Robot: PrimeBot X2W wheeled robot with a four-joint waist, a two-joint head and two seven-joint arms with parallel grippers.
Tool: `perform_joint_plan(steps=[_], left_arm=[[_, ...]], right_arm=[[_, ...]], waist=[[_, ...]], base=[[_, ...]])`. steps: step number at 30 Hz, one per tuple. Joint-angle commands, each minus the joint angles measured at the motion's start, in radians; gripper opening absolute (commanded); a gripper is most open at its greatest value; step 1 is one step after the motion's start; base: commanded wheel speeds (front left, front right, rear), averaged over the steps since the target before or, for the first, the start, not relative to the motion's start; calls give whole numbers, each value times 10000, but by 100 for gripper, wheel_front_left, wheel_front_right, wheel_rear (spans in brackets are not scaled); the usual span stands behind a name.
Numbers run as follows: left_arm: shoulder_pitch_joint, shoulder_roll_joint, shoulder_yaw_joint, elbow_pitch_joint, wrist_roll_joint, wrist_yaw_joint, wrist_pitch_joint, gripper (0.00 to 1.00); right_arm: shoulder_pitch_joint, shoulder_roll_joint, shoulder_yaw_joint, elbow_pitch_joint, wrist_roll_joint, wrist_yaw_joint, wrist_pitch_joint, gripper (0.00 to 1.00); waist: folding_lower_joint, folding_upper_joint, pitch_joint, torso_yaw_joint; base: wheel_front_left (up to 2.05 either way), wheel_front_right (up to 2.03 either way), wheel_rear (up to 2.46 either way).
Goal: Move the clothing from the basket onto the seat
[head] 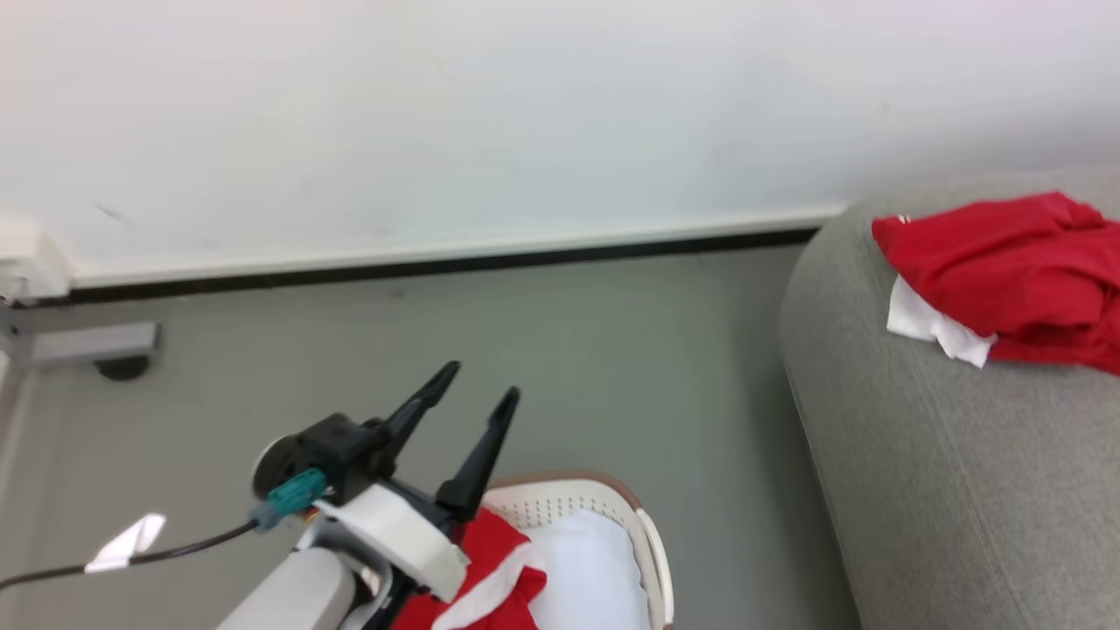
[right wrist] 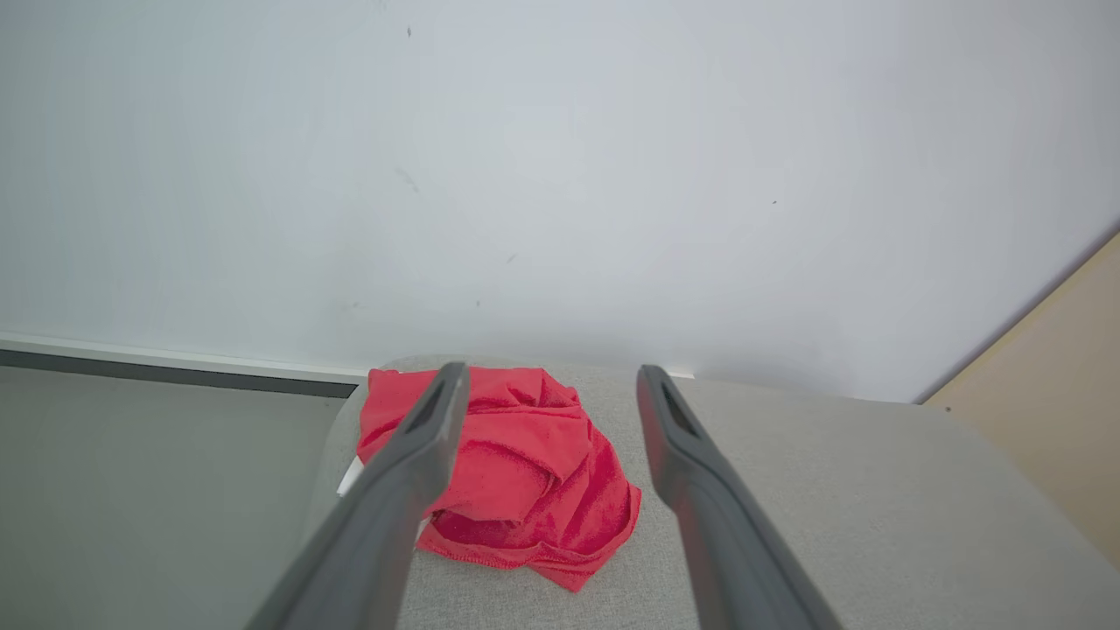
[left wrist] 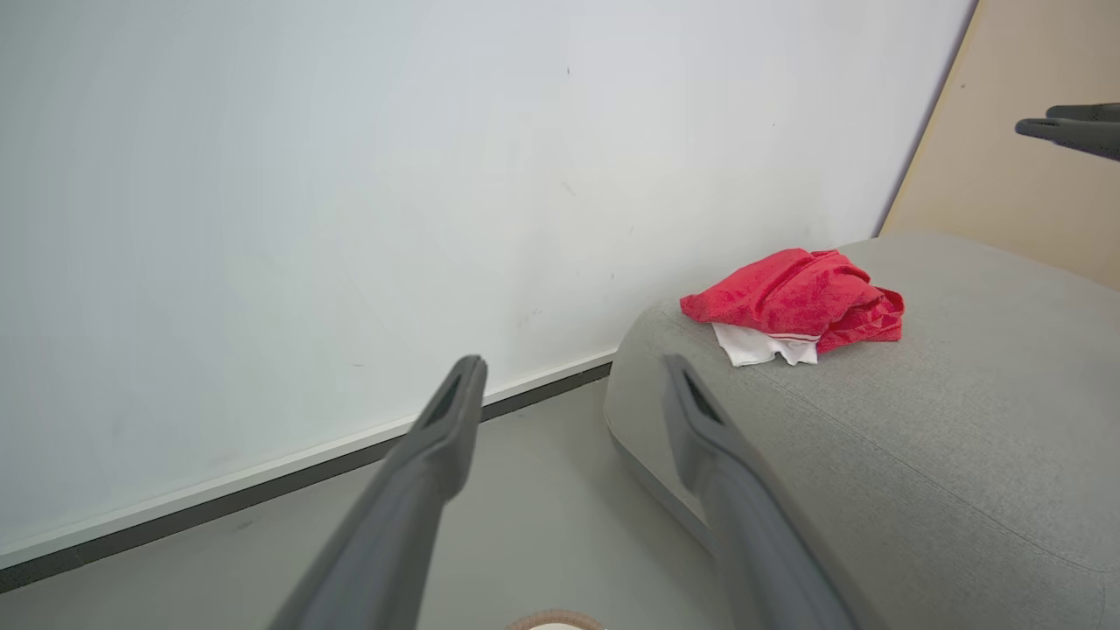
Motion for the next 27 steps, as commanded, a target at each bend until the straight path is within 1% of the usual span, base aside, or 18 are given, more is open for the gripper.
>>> perform_joint_plan(steps=[1,3,6,8,11,12,16,22,24,27], left_arm=[[367,58,244,56,-52,94,-2,100],[644,106,541,105,-27,184,-3,100],[1043,170,1045,120,-30,315,-3,100],[1287,220,1402,113,46,377,-3,100],[1639,148,1908,97,135,468,-3,100],[1639,148,1908,97,135,468,-3,100],[2108,-46,2673,39,297,519,-4,100],[2751,-514,3683,-144,866,307,-4,100],[2930,-734,4013,-198,1095,192,-4,100],[3226,-1058,4518,-278,1362,25,-4,100]], right_arm=[[532,-43,130,-514,425,-22,-155,100],[1017,32,280,-1076,985,-22,-282,100],[1626,78,424,-1701,1468,-22,-663,100],[2012,128,463,-1989,1416,-22,-1136,100],[2597,471,477,-2217,1393,-22,-2050,100],[2597,471,477,-2217,1393,-22,-2050,100],[3313,1349,346,-2274,1171,-22,-3307,100],[4414,2956,256,-2000,849,-22,-5022,100],[4750,3379,301,-1877,686,-22,-5392,100],[5086,3759,545,-1666,441,-22,-5675,100]], waist=[[4,0,-738,438],[4,0,-932,559],[4,0,-1090,733],[4,0,-1151,849],[4,0,-1208,1032],[4,0,-1208,1032],[4,0,-1243,1171],[4,0,-1221,1239],[4,0,-1196,1254],[4,0,-1126,1223]], base=[[0,0,0],[0,0,0],[0,0,0],[0,0,0],[0,0,0],[0,0,0],[0,0,0],[0,0,0],[0,0,0],[0,0,0]])
